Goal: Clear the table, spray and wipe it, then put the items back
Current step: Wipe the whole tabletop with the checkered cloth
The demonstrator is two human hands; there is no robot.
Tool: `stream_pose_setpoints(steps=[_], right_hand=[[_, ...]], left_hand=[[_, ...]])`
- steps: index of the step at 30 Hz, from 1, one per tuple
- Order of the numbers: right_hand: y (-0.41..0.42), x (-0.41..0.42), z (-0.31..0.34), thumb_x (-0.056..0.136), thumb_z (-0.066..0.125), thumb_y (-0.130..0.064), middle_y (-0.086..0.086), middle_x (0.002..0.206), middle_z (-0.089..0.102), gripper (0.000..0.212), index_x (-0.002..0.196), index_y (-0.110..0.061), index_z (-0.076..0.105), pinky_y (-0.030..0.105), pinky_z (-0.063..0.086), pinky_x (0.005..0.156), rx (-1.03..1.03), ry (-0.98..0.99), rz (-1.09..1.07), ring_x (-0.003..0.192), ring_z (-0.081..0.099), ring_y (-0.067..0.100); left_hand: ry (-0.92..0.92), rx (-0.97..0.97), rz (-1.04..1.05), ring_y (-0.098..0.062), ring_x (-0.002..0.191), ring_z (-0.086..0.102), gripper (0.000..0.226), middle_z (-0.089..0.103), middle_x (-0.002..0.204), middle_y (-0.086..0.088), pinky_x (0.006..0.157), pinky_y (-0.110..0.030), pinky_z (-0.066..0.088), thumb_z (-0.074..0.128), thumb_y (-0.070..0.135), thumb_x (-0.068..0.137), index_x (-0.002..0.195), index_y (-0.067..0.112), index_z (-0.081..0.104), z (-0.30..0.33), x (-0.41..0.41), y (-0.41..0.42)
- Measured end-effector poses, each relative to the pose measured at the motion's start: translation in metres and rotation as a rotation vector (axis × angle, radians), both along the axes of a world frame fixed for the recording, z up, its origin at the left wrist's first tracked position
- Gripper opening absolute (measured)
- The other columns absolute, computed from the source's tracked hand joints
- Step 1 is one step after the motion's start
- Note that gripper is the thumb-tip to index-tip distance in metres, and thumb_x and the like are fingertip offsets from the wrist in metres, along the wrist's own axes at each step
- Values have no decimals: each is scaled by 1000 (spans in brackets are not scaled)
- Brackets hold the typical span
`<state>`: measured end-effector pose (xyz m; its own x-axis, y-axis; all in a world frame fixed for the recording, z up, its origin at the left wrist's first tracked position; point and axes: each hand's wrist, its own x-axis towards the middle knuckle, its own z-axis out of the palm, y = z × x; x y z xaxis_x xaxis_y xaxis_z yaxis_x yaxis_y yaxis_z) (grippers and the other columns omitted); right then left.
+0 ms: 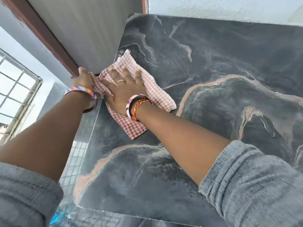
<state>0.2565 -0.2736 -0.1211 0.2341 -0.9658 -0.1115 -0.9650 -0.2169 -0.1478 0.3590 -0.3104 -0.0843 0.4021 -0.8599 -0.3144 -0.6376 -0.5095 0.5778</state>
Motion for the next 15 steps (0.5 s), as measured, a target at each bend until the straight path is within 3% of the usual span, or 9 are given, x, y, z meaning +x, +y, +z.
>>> stream_pose_setpoints(steps=[2,4,9,15], right_hand=[[13,7,1,96,22,-49,-4,160,8,52,146,-39,19,61,-9,112,-4,-18,67,147,-1,33],[34,16,1,96,21,-50,-4,160,9,53,148,-37,16,61,-9,112,-4,-10,102,147,0,32],[98,15,3,97,23,-49,-2,160,9,52,147,-41,12,61,-7,113,16,-35,63,147,1,31],[184,-48,3,97,22,-47,-5,160,5,53,148,-41,9,60,-6,113,42,-71,-338,147,-1,28]], left_hand=[[-45,-42,25,-30,137,36,46,34,150,-19,97,-24,31,23,20,103,144,0,28,-1,7,-1],[-111,-86,76,-34,132,41,52,42,144,-23,103,-32,35,30,30,99,137,-4,40,5,8,1],[-260,-152,-207,-44,124,45,55,51,130,-31,103,-46,38,41,37,90,121,-6,54,20,-30,27],[-218,-264,-495,-45,115,52,44,58,122,-28,99,-46,43,44,37,88,108,3,64,15,-86,86]])
